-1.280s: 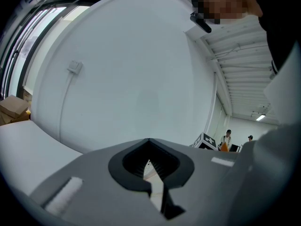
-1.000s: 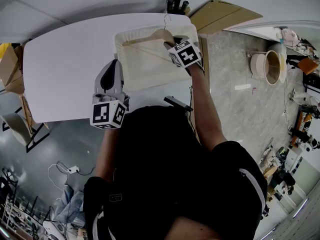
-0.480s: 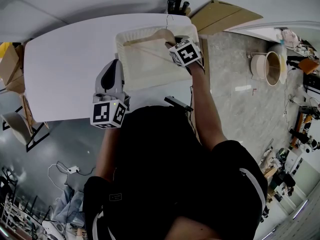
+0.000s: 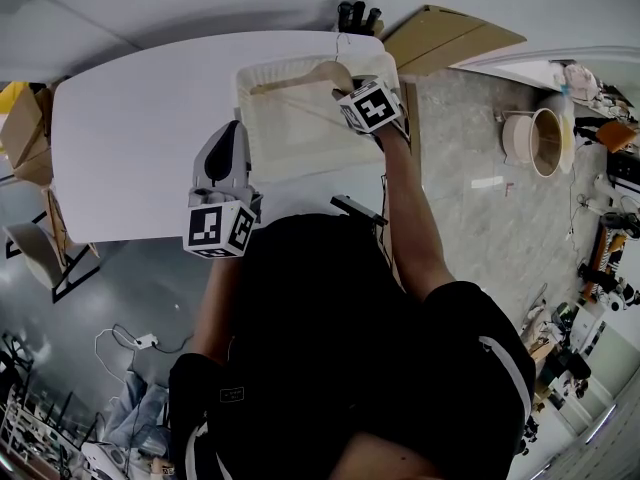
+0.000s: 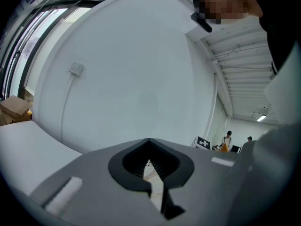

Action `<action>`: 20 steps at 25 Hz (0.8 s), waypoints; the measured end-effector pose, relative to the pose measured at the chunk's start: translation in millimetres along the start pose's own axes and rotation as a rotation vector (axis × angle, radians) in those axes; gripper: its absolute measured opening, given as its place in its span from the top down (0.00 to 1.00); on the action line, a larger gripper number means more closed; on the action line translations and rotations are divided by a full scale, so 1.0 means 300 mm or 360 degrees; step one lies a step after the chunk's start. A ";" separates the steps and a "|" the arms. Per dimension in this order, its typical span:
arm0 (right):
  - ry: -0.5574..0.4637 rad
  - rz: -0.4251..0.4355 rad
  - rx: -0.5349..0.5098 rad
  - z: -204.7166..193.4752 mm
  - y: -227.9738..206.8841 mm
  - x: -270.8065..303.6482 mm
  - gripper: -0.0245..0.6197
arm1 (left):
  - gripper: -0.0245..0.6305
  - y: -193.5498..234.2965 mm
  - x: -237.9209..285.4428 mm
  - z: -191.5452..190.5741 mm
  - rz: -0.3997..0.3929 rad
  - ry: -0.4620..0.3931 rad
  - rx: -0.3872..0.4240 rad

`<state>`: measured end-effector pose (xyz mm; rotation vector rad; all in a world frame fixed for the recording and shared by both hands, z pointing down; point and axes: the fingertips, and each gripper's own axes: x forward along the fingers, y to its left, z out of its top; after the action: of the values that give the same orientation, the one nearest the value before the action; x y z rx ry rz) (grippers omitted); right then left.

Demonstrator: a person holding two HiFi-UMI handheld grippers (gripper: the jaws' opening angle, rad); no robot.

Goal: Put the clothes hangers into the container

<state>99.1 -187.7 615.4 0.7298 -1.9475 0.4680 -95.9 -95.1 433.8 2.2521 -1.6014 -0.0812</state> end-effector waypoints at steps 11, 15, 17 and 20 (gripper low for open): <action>0.0023 -0.0036 -0.0022 -0.022 -0.008 -0.011 0.68 | 0.96 -0.001 -0.028 0.010 0.0002 -0.0020 0.0005; -0.0016 -0.0030 -0.0009 -0.020 -0.006 -0.030 0.65 | 0.96 -0.008 -0.038 0.018 -0.0010 -0.0033 0.0007; -0.0036 -0.0031 -0.0001 -0.020 -0.005 -0.043 0.65 | 0.96 -0.017 -0.045 0.021 -0.0015 -0.0041 0.0008; -0.0058 -0.0047 0.0005 -0.019 -0.006 -0.060 0.64 | 0.96 -0.026 -0.054 0.024 -0.0022 -0.0049 0.0012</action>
<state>110.2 -180.3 602.0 0.7731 -1.9676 0.4426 -96.3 -79.9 421.9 2.2784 -1.6045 -0.1140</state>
